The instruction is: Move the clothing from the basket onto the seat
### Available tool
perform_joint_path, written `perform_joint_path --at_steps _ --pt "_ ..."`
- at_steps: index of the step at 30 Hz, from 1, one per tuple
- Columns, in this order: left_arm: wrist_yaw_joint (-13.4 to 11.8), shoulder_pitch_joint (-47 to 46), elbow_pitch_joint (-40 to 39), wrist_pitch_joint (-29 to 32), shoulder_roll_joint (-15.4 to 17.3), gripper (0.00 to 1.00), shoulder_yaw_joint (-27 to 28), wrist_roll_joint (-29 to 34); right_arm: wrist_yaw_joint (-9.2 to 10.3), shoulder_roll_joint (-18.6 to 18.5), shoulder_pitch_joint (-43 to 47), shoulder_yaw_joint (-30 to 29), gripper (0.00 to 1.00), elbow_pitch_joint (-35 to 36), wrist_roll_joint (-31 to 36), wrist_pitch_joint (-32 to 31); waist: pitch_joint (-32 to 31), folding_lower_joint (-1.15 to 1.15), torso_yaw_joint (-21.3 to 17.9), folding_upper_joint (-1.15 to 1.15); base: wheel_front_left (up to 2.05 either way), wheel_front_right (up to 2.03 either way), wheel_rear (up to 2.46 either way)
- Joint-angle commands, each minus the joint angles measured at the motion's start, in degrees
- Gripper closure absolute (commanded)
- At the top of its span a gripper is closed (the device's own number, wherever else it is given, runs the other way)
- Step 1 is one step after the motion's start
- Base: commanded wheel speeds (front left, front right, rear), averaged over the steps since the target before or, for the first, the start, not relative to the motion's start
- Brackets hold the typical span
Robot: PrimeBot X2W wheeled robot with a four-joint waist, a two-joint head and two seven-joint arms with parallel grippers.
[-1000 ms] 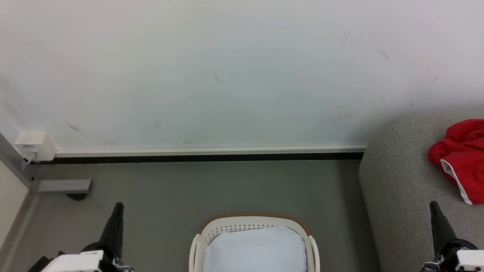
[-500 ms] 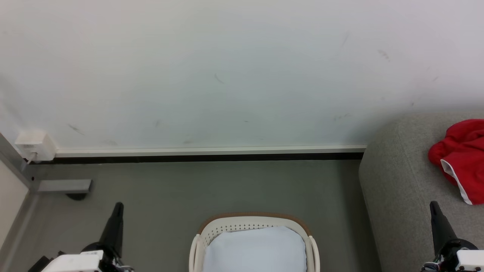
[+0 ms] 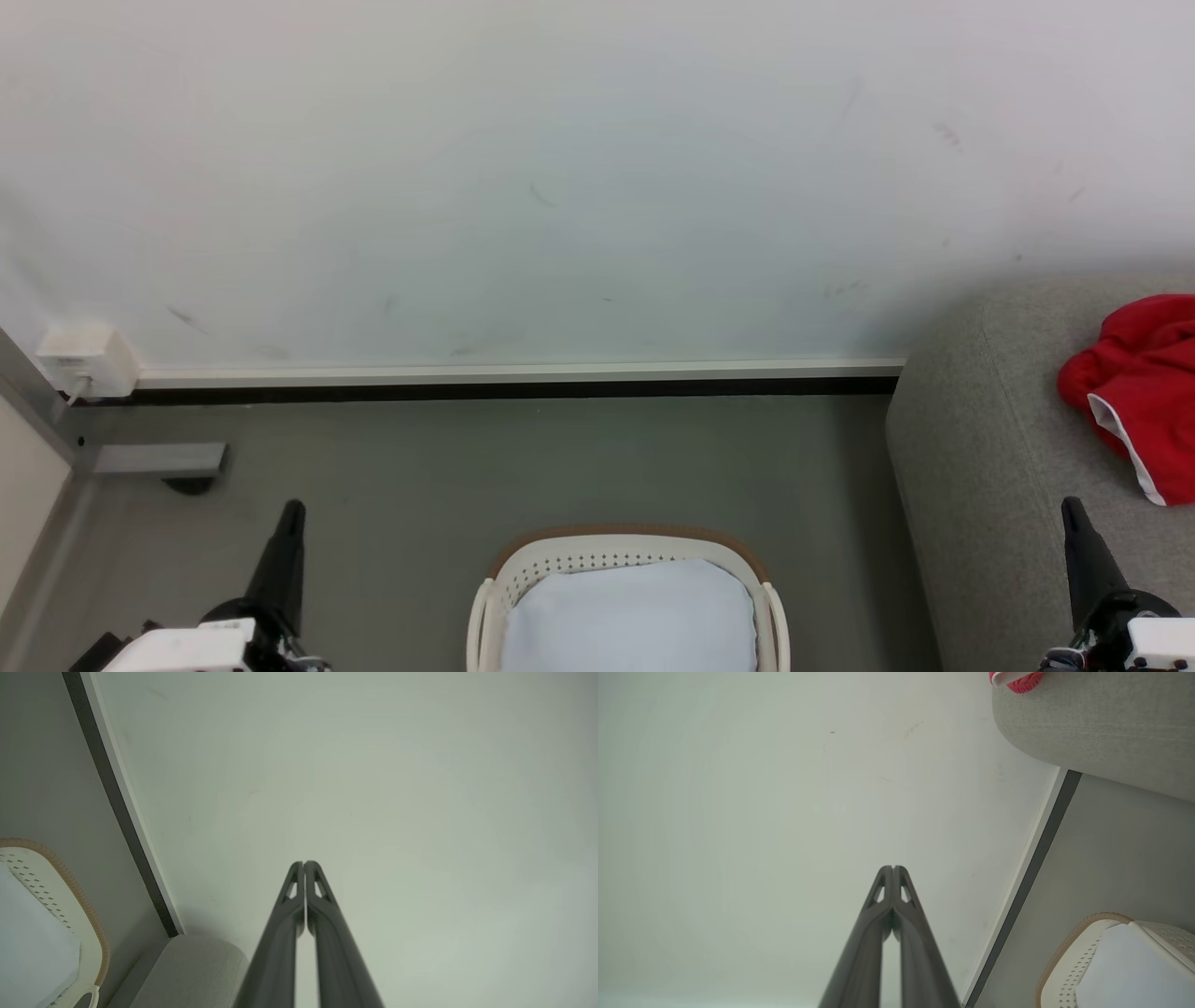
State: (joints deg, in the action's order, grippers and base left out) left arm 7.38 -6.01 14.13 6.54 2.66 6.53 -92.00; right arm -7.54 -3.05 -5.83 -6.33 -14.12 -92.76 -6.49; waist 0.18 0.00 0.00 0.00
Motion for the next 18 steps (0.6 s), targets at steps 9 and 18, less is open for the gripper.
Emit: perform_joint_path --at_steps 9,18 --pt "0.2 -0.5 -0.2 0.2 0.4 1.00 0.1 -0.8 0.10 0.1 -0.7 -0.3 1.00 0.2 0.4 -0.1 0.0 0.00 0.0 0.00 0.00 0.00 0.00" --pt "0.2 -0.5 -0.2 0.2 0.4 1.00 0.1 -0.8 0.10 0.1 -0.7 -0.3 1.00 0.2 0.5 -0.1 0.0 0.00 0.0 0.00 0.00 0.00 0.00"
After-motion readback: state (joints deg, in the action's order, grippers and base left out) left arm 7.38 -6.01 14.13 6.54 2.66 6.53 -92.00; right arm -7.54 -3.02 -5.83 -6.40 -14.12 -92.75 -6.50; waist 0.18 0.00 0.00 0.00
